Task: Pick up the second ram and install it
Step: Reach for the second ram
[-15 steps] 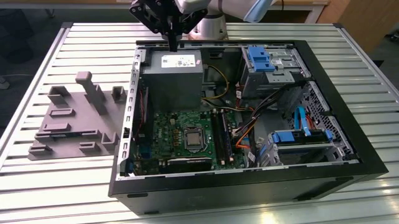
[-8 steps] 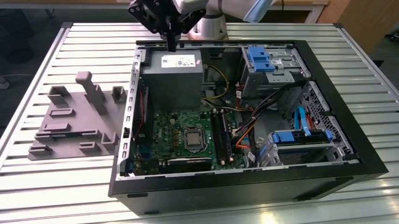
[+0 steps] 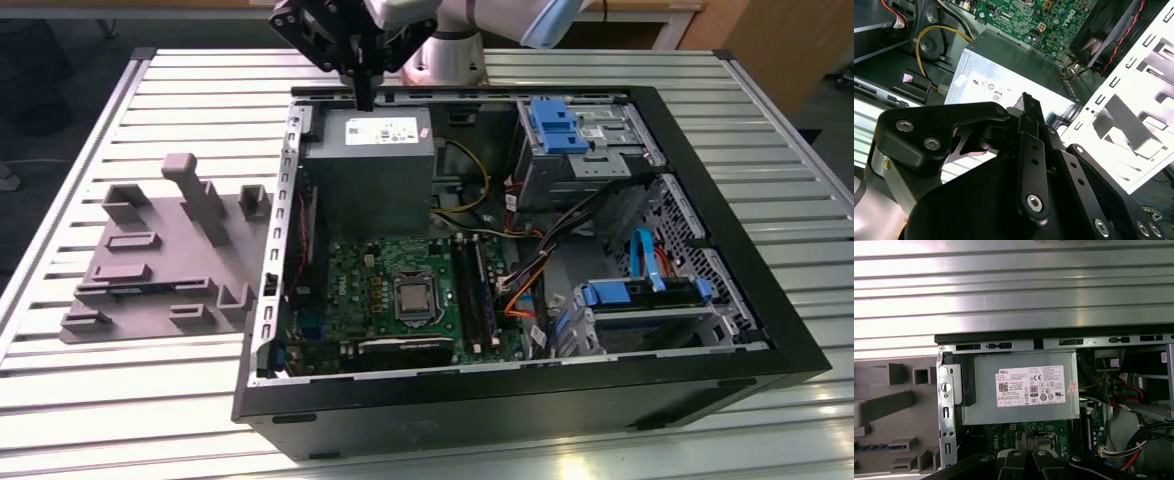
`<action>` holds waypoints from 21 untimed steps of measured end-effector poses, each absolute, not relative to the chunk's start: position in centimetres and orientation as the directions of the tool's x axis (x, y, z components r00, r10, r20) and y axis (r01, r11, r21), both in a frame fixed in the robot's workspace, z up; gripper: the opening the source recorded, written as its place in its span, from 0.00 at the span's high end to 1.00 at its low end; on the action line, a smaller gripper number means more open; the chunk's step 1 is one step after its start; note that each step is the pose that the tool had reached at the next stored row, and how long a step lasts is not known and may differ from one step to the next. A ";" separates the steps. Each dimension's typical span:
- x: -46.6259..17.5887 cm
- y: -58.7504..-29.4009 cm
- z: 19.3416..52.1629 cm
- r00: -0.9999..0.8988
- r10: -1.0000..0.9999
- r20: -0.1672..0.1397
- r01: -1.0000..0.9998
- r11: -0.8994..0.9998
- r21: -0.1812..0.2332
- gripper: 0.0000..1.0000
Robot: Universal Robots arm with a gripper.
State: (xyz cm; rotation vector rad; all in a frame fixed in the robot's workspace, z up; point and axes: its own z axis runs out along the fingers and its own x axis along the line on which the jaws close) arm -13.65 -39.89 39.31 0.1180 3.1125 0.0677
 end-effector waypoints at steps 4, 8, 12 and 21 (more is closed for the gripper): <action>-13.8 -39.9 39.3 -0.997 0.076 -0.024 0.075 0.996 0.044 0.89; -13.9 -39.9 39.3 -0.997 0.076 -0.024 0.075 0.996 0.044 0.89; -14.1 -39.9 39.3 -0.997 0.076 -0.024 0.075 0.996 0.044 0.89; -14.4 -39.9 39.3 -0.997 0.076 -0.024 0.075 0.996 0.044 0.89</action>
